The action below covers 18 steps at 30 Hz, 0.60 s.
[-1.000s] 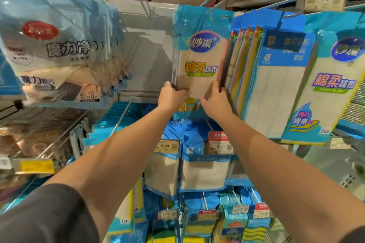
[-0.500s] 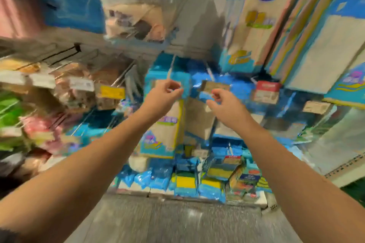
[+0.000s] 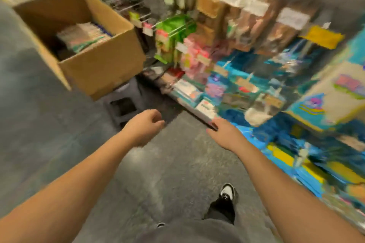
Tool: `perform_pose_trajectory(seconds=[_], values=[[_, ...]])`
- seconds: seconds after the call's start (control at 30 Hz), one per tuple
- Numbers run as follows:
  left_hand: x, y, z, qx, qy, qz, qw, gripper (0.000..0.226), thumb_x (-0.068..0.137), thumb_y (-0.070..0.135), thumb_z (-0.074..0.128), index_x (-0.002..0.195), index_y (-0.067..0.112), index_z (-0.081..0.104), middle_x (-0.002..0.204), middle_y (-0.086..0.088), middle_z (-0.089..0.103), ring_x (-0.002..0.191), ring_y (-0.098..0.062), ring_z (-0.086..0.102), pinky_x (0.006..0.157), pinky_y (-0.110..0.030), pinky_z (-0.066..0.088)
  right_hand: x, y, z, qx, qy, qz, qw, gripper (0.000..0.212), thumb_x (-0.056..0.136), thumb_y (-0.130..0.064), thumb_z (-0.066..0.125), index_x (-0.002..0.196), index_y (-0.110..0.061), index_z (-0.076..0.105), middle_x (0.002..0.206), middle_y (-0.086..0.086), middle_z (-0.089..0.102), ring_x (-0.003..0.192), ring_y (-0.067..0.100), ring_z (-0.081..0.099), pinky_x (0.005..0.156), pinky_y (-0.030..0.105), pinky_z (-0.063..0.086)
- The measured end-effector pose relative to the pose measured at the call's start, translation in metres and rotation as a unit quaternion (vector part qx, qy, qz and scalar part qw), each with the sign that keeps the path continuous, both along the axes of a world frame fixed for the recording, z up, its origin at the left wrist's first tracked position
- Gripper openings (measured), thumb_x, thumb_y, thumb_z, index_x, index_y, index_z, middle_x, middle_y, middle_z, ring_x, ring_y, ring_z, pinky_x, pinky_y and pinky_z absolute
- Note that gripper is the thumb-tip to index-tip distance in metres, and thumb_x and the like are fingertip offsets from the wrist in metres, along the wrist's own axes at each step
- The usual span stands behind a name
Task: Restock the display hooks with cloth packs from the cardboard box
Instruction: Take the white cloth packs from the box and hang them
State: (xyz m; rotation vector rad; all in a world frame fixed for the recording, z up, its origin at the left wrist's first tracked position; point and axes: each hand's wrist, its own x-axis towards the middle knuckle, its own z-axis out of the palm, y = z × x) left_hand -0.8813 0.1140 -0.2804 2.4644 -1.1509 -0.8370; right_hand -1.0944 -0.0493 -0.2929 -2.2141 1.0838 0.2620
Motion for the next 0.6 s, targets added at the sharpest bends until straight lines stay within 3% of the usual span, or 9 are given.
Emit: perform_pose_trajectory(seconds=[0.1, 0.23, 0.43, 0.6], values=[[0.053, 0.054, -0.008, 0.036, -0.012, 0.038, 0.999, 0.028, 0.099, 0.038, 0.056, 0.115, 0.017, 0.064, 0.116, 0.000, 0.066, 0.104, -0.023, 0.063, 0.088, -0.039, 0.052, 0.068, 0.036, -0.014, 0.028, 0.011, 0.054, 0.998, 0.050, 0.097, -0.033, 0.057, 0.140, -0.009, 0.052, 0.144, 0.012, 0.051, 0.132, 0.024, 0.049, 0.107, 0.029, 0.035], [0.113, 0.092, -0.025, 0.050, 0.017, 0.081, 0.995, 0.029, 0.100, 0.043, 0.054, 0.118, 0.023, 0.064, 0.119, 0.004, 0.064, 0.093, -0.013, 0.058, 0.075, -0.030, 0.046, 0.141, 0.060, -0.032, 0.038, 0.036, 0.129, 0.990, 0.049, 0.098, -0.037, 0.055, 0.141, -0.013, 0.053, 0.144, 0.008, 0.051, 0.132, 0.022, 0.047, 0.108, 0.030, 0.034], [0.211, 0.081, -0.034, 0.029, 0.020, 0.141, 0.989, 0.026, 0.101, 0.038, 0.055, 0.116, 0.020, 0.067, 0.108, 0.007, 0.061, 0.104, -0.016, 0.061, 0.080, -0.029, 0.044, 0.260, 0.045, -0.057, 0.027, 0.040, 0.201, 0.978, 0.047, 0.101, -0.039, 0.049, 0.143, -0.017, 0.049, 0.145, 0.001, 0.047, 0.132, 0.018, 0.047, 0.104, 0.028, 0.036], [0.322, 0.059, -0.027, 0.043, 0.023, 0.197, 0.979, 0.017, 0.100, 0.040, 0.053, 0.107, 0.029, 0.063, 0.109, 0.007, 0.066, 0.098, -0.014, 0.064, 0.081, -0.034, 0.053, 0.377, 0.011, -0.061, 0.056, 0.050, 0.243, 0.967, 0.048, 0.101, -0.042, 0.047, 0.145, -0.022, 0.045, 0.149, -0.003, 0.041, 0.129, 0.016, 0.048, 0.101, 0.032, 0.042]])
